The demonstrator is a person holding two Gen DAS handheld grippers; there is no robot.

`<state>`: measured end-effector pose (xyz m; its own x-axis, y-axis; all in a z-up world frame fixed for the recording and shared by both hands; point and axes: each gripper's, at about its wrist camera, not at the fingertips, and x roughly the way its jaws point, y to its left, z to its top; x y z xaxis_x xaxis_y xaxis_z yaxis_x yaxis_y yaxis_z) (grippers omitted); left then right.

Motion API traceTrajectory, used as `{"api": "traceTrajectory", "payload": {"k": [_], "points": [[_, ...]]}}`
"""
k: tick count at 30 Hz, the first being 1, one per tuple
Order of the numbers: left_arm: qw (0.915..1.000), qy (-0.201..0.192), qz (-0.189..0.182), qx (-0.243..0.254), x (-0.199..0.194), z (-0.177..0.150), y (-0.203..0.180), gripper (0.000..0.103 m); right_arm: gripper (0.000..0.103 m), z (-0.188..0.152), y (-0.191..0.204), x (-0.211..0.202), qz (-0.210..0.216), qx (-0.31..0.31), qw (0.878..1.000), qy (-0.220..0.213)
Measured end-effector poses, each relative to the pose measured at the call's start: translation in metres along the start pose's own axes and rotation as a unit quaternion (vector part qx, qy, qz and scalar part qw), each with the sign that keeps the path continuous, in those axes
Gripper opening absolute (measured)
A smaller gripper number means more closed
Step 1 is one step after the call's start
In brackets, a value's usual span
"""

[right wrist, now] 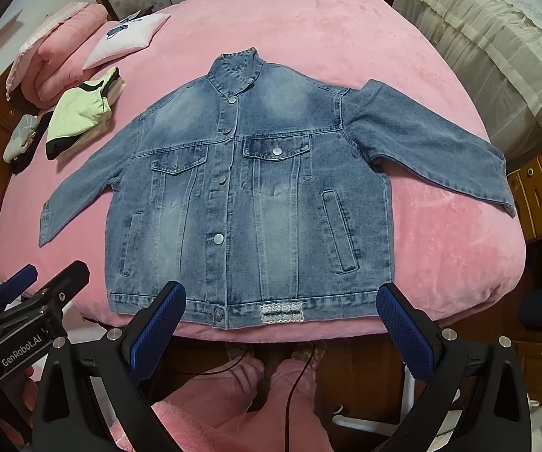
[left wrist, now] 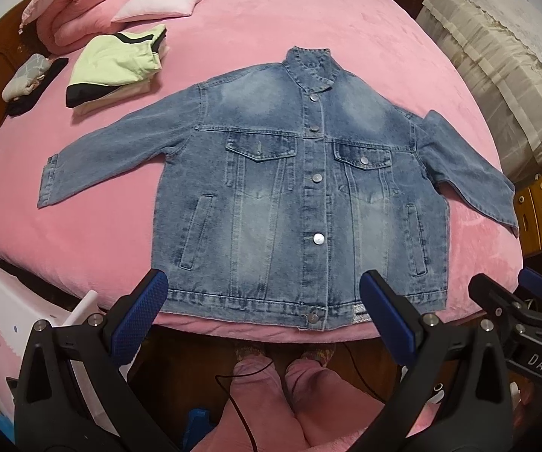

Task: Fold large clothes

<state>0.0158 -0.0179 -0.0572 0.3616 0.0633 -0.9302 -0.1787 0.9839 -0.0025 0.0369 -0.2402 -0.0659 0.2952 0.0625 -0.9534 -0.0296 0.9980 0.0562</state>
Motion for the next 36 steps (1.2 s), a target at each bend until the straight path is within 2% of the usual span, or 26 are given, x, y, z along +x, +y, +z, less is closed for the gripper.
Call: {"api": "traceTrajectory", "payload": {"k": [11, 21, 29, 36], "points": [[0.9998, 0.019, -0.002, -0.008, 0.008, -0.012, -0.04, 0.101, 0.103, -0.002, -0.035, 0.007, -0.004, -0.014, 1.0, 0.014], [0.9997, 0.015, 0.01, -0.017, 0.004, -0.018, -0.067, 0.101, 0.103, 0.013, -0.072, 0.018, 0.013, -0.021, 0.999, 0.023], [0.9991, 0.008, 0.016, -0.037, -0.002, -0.006, -0.048, 0.101, 0.103, 0.036, -0.04, 0.03, 0.03, -0.062, 0.997, 0.026], [0.9953, 0.033, 0.002, -0.091, 0.021, 0.004, 0.002, 0.101, 0.103, 0.054, -0.01, 0.035, 0.022, -0.069, 0.997, 0.019]]}}
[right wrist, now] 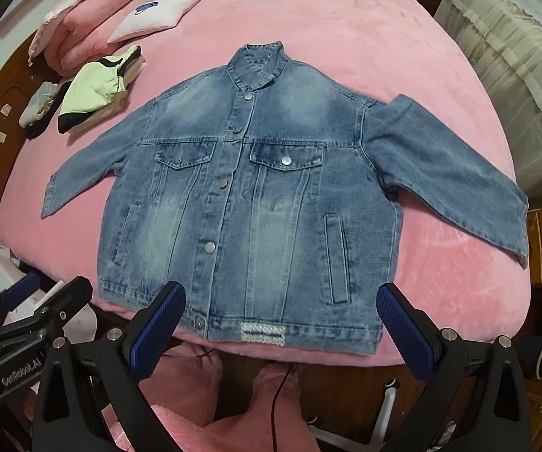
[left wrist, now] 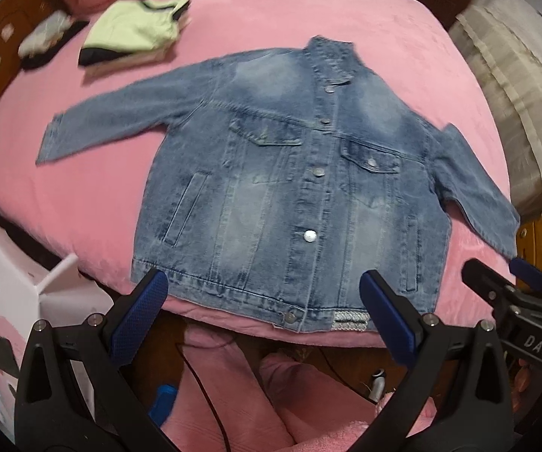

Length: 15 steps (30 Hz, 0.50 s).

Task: Fold large clothes
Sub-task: 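Grasp the denim jacket sleeve cuff with the left tool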

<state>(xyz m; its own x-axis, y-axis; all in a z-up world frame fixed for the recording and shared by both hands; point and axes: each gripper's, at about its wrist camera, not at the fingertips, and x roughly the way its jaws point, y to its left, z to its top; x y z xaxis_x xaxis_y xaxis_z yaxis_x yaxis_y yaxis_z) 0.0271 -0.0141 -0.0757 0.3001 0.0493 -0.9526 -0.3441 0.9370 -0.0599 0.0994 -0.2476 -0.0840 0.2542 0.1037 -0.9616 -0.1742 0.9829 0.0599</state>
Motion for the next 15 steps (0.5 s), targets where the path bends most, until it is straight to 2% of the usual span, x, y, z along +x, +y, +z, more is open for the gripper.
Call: {"api": "traceTrajectory", "payload": {"k": [3, 7, 11, 15], "points": [[0.9988, 0.015, -0.012, -0.046, 0.015, 0.012, 0.04, 0.101, 0.103, 0.011, 0.018, 0.011, -0.008, -0.001, 1.0, 0.013], [0.9906, 0.039, -0.039, -0.125, 0.043, 0.033, 0.112, 0.101, 0.103, 0.027, 0.058, 0.031, -0.029, -0.008, 0.999, 0.031], [0.9777, 0.061, -0.026, -0.199, 0.072, 0.053, 0.205, 0.101, 0.103, 0.041, 0.115, 0.061, -0.059, -0.021, 0.996, 0.066], [0.9575, 0.075, -0.015, -0.278, 0.104, 0.074, 0.307, 0.101, 0.103, 0.053, 0.179, 0.085, -0.073, -0.035, 0.992, 0.093]]}}
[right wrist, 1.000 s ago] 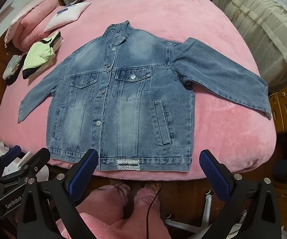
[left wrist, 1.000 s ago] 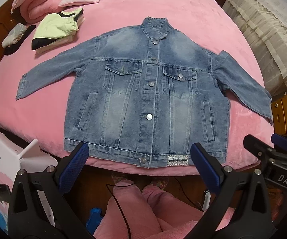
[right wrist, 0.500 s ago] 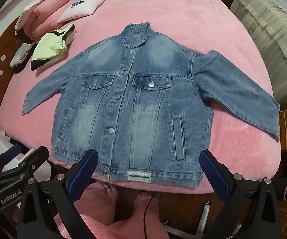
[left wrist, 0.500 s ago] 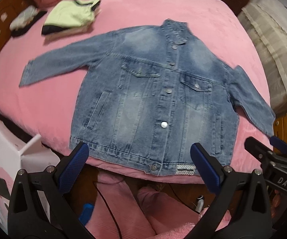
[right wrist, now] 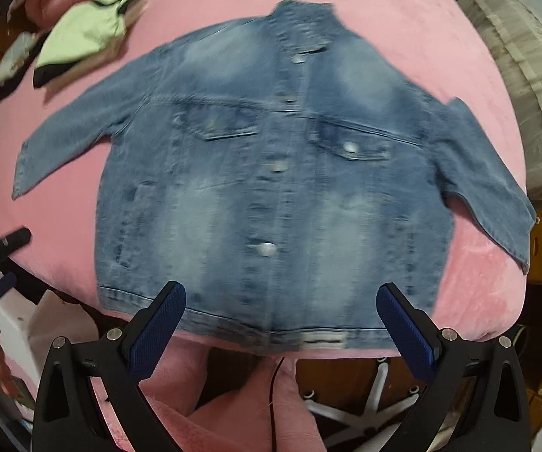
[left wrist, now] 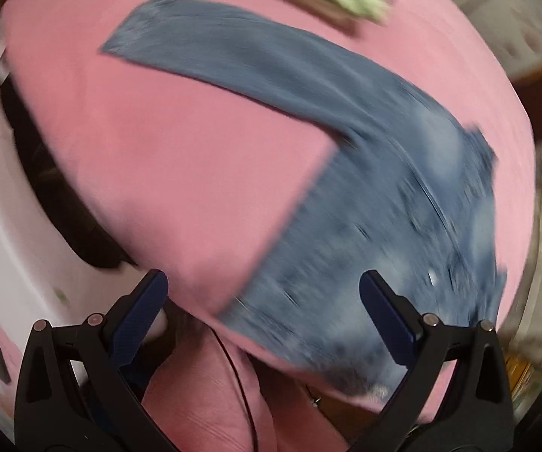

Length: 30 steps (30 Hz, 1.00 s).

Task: Fold large clothes
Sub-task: 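Grasp the denim jacket sleeve cuff with the left tool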

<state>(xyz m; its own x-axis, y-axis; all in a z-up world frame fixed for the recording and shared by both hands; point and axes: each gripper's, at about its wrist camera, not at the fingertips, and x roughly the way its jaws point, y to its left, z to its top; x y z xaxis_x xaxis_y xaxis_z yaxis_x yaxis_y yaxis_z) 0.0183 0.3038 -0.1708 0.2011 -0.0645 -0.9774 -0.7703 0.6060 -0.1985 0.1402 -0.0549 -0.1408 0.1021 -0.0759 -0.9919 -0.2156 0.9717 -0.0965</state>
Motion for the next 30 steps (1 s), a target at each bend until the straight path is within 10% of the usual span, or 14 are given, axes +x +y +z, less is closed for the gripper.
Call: {"api": "traceTrajectory", "payload": {"k": [6, 16, 30], "points": [[0.9943, -0.04, 0.048, -0.086, 0.029, 0.112, 0.098, 0.101, 0.102, 0.029, 0.137, 0.013, -0.027, -0.111, 0.993, 0.023], [0.9665, -0.088, 0.07, -0.231, 0.097, 0.234, 0.202, 0.089, 0.102, 0.012, 0.295, 0.036, -0.017, -0.311, 0.947, 0.079], [0.9623, -0.121, 0.073, -0.233, 0.124, 0.255, 0.212, 0.016, 0.102, 0.05, 0.253, 0.066, -0.035, -0.243, 0.963, 0.114]]}}
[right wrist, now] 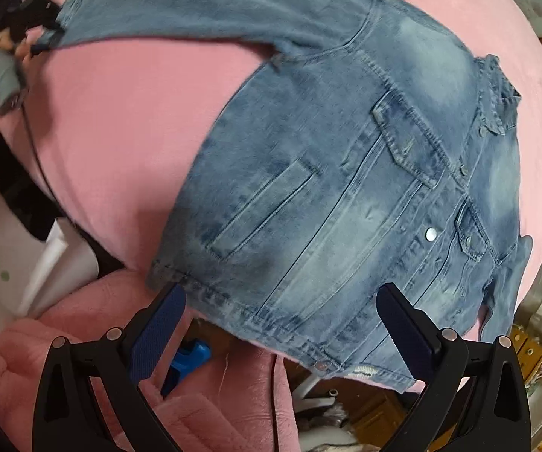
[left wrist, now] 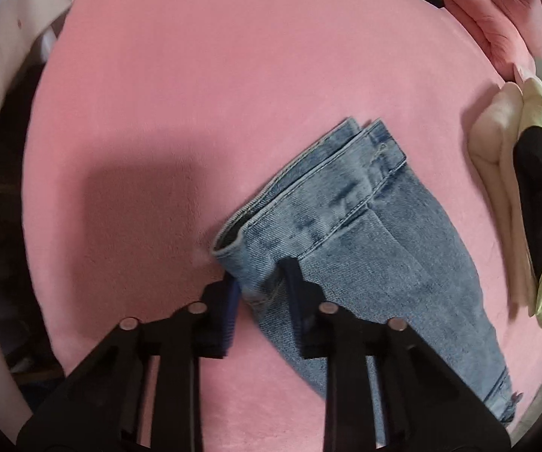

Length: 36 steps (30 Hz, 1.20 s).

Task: Fold large clothes
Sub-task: 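Grasp the denim jacket sleeve cuff with the left tool, then fold the held sleeve across the jacket front with the left tool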

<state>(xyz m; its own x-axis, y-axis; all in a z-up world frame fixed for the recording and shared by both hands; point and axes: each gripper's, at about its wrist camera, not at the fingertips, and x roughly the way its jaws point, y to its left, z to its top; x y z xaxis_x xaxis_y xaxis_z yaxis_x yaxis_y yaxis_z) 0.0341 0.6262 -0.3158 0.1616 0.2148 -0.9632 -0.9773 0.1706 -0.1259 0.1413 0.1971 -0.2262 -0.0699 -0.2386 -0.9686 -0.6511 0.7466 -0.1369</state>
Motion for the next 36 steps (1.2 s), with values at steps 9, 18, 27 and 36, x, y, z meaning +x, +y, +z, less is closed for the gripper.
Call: {"api": "traceTrajectory", "payload": {"k": [9, 18, 27, 36], "points": [[0.9871, -0.095, -0.109, 0.068, -0.085, -0.007, -0.009, 0.009, 0.102, -0.001, -0.027, -0.004, 0.025, 0.03, 0.998, -0.041], [0.9264, -0.188, -0.232, 0.23, -0.228, -0.115, -0.112, 0.008, 0.102, -0.024, -0.11, -0.009, 0.117, 0.13, 0.979, -0.105], [0.8662, -0.179, -0.301, 0.356, -0.276, -0.276, -0.264, 0.009, 0.102, -0.084, -0.253, -0.011, 0.122, 0.203, 0.95, -0.204], [0.8608, -0.008, -0.237, 0.45, -0.149, -0.45, -0.369, 0.015, 0.103, -0.131, -0.357, 0.06, 0.103, 0.252, 0.937, -0.219]]}}
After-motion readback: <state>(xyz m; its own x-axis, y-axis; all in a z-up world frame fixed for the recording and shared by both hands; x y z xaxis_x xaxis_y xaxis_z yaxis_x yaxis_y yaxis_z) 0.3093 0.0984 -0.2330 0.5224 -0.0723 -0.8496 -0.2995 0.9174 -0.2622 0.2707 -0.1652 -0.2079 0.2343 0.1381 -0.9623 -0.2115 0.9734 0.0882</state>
